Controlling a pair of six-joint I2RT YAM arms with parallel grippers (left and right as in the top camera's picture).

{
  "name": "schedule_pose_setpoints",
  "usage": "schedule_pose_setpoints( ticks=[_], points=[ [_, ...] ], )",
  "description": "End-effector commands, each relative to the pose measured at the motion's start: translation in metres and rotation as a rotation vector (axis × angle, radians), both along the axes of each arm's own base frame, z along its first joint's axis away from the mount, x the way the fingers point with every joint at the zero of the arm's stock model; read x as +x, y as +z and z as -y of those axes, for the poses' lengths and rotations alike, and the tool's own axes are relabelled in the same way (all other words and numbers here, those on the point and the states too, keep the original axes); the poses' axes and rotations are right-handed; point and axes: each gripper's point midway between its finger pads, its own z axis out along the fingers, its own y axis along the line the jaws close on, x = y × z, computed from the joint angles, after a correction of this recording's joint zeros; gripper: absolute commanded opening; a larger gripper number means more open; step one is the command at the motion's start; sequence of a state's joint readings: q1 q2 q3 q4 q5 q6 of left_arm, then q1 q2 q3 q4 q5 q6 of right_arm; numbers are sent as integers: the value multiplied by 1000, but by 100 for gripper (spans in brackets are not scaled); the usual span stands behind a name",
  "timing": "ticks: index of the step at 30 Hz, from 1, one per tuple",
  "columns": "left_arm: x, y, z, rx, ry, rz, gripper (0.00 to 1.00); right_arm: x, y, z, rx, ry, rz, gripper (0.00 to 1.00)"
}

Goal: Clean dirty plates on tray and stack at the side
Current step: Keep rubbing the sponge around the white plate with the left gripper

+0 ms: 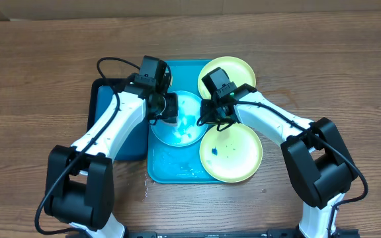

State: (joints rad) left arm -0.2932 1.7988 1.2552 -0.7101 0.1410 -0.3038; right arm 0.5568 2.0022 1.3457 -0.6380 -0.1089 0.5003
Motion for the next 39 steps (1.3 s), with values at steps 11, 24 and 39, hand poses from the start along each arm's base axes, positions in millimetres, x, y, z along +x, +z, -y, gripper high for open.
schedule_pose_setpoints(
  ticks=[11,24,39],
  points=[
    [-30,-81,18,-54,-56,-256,4,2,4,-7,23,9,8,4],
    [-17,-16,68,-392,-196,-217,4,2,4,-6,23,8,7,4],
    [7,21,18,-85,-115,-67,4,2,4,-6,23,8,7,4]
  ],
)
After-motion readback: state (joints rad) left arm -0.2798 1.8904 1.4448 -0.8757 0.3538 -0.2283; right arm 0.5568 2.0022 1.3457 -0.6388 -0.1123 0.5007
